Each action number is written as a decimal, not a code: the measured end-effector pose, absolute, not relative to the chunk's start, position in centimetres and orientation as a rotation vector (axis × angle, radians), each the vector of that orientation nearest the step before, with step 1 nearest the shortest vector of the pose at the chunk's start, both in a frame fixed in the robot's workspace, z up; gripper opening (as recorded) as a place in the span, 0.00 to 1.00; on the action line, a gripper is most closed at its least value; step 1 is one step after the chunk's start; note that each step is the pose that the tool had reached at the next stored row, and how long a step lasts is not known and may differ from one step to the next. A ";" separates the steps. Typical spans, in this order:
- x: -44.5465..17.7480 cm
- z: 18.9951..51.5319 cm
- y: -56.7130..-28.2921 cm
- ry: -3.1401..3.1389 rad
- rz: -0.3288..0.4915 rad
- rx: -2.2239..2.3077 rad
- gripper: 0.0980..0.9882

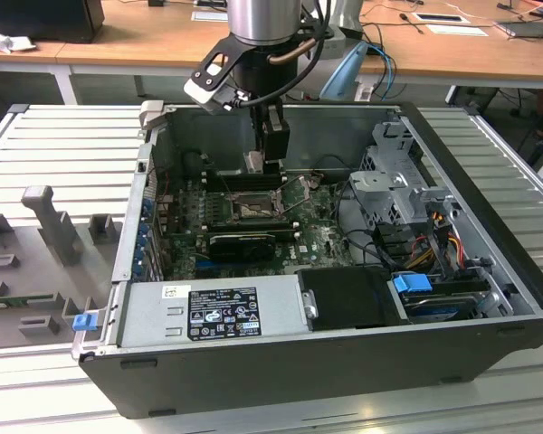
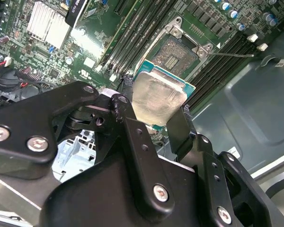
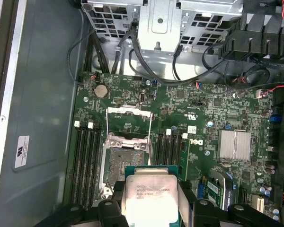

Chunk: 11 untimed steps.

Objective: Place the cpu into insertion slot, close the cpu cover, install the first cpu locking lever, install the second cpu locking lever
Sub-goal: 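Place the cpu into insertion slot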

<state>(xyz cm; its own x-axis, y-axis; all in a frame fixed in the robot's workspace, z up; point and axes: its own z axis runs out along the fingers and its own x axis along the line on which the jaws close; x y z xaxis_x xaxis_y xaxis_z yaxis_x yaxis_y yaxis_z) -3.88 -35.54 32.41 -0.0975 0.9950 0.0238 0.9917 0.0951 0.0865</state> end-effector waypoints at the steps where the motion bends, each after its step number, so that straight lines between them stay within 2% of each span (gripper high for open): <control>1: -3.9 32.4 -35.5 2.294 0.124 2.083 0.48; 11: -3.9 32.2 -35.5 2.294 0.124 2.083 0.48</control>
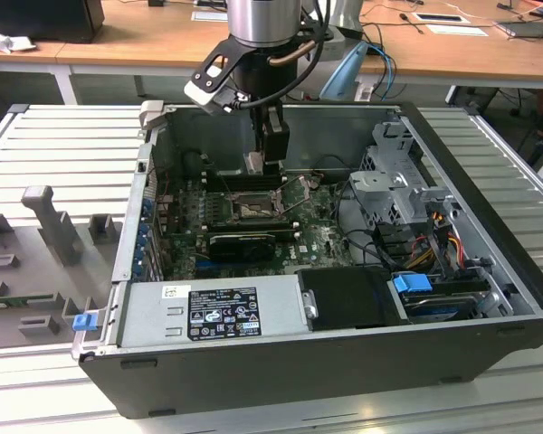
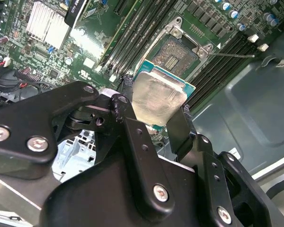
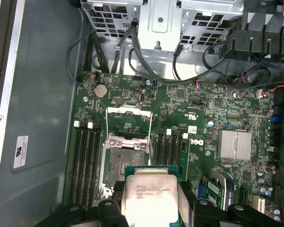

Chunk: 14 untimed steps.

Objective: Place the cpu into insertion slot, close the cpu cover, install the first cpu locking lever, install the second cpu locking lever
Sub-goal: 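Place the cpu into insertion slot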

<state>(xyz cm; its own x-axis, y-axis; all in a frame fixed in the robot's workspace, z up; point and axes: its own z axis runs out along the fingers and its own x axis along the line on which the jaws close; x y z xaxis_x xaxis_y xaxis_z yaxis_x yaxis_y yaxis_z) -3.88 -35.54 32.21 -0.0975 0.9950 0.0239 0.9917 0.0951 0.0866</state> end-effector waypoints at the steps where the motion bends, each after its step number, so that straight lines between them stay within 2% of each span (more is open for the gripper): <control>1: -3.9 32.2 -35.5 2.294 0.124 2.083 0.48; 14: -4.0 31.7 -35.5 2.266 0.124 2.112 0.48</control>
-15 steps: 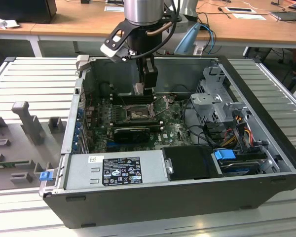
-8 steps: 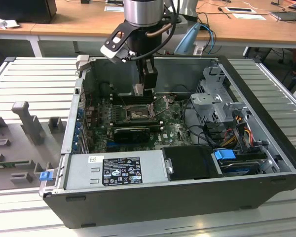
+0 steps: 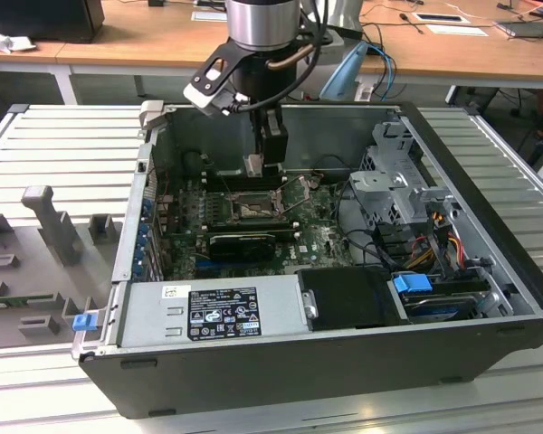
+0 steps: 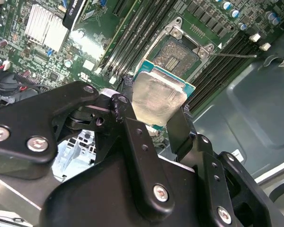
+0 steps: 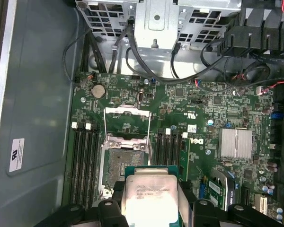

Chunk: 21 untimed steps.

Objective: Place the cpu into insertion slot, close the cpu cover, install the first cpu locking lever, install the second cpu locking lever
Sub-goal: 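Place the cpu into insertion slot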

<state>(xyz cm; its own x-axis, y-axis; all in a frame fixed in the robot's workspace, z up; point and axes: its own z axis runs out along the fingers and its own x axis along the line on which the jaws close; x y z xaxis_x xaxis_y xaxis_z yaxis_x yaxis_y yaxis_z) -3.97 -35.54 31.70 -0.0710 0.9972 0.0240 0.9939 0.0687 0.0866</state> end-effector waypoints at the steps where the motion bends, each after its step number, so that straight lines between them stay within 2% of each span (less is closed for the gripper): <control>1: -4.0 31.6 -35.5 2.266 0.124 2.112 0.48; 21: -4.2 29.0 -35.5 2.216 0.125 2.164 0.48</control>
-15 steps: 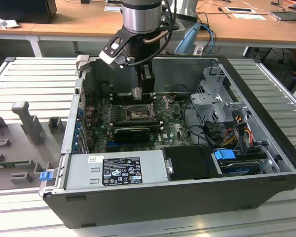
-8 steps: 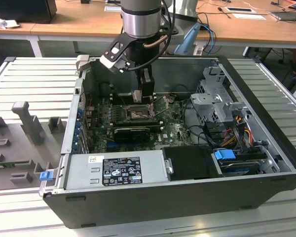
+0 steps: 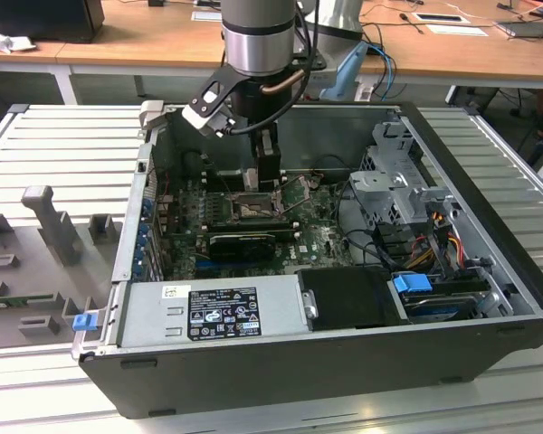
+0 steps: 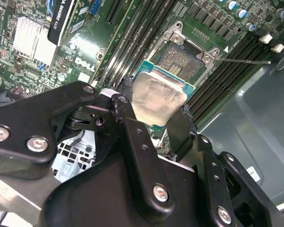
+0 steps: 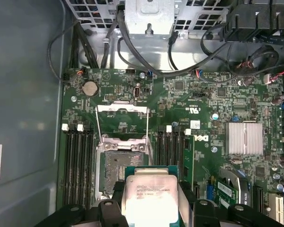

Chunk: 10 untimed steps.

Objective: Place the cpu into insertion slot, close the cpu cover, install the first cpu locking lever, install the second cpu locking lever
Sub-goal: 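Place the cpu into insertion slot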

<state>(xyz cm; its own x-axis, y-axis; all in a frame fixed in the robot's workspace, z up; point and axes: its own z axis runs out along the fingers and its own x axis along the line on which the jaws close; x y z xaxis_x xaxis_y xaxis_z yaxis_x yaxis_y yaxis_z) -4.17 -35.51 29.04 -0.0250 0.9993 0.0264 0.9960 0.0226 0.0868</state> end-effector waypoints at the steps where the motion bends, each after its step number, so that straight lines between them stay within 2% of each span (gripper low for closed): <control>1: -4.2 28.9 -35.5 2.215 0.125 2.165 0.48; 10: -4.2 28.4 -35.5 2.214 0.124 2.165 0.48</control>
<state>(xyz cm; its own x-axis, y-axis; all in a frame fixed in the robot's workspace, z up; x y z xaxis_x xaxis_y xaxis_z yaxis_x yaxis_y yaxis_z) -4.17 -35.50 28.42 -0.0238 0.9994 0.0258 0.9960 0.0215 0.0868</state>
